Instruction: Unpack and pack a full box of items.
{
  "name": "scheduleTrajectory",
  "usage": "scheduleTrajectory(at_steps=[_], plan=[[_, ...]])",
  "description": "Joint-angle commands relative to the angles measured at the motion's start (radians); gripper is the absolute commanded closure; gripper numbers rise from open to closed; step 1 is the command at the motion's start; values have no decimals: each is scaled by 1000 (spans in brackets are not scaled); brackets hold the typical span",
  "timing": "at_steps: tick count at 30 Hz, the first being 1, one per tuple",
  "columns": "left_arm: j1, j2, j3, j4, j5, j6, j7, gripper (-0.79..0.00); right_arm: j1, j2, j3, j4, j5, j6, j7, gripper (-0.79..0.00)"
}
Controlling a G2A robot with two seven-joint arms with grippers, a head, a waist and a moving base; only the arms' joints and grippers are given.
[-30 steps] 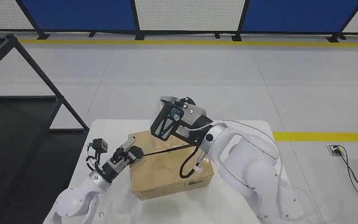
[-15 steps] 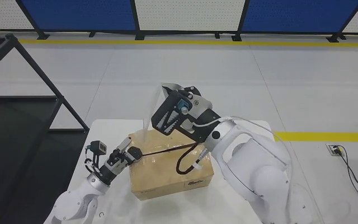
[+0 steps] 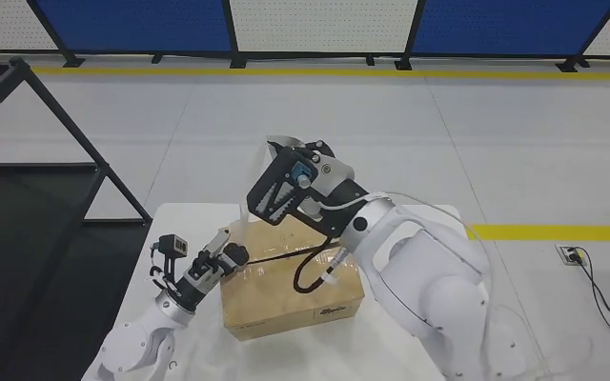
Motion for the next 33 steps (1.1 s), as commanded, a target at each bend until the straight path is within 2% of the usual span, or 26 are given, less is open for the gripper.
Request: scheduleTrajectory(at_steps=[1, 2, 3, 4, 5, 7, 10, 20, 29, 30, 31, 32, 33], plan=[[-13, -3, 12, 9, 9, -1, 13, -773, 0, -1, -1, 0, 2, -1, -2, 0], [-22, -4, 15, 14, 28, -7, 24, -733, 0, -1, -1, 1, 2, -2, -1, 0], [-27, -5, 22, 19, 39, -12, 34, -653, 0, -2, -1, 1, 3, -3, 0, 0], [-32, -7, 28, 23, 38, -13, 41, -480, 0, -2, 0, 1, 3, -4, 1, 0], [-38, -8, 31, 27, 42, -17, 47, -360, 0, -3, 0, 0, 3, -4, 1, 0], [-45, -10, 36, 35, 48, -27, 57, -182, -2, -3, 2, 0, 6, -7, 3, 0], [-51, -12, 38, 44, 51, -37, 60, -12, -5, -3, 6, -1, 6, -12, 5, 0], [-25, -10, 8, 36, 37, -82, 25, 0, -18, -3, 33, 18, 9, -18, -3, 0], [16, 4, -104, 11, -109, -38, -73, 0, -90, 16, 112, 12, -9, -98, -81, 0], [20, 7, -118, 7, -119, -28, -85, 0, -102, 19, 126, 10, -12, -110, -92, -154], [24, 9, -132, 2, -120, -17, -101, 0, -114, 23, 139, 9, -16, -125, -101, -351], [28, 13, -147, -4, -109, -9, -112, 0, -126, 27, 152, 8, -18, -143, -111, -622], [33, 15, -159, -12, -100, -1, -118, 0, -139, 30, 168, 12, -14, -156, -118, -757]])
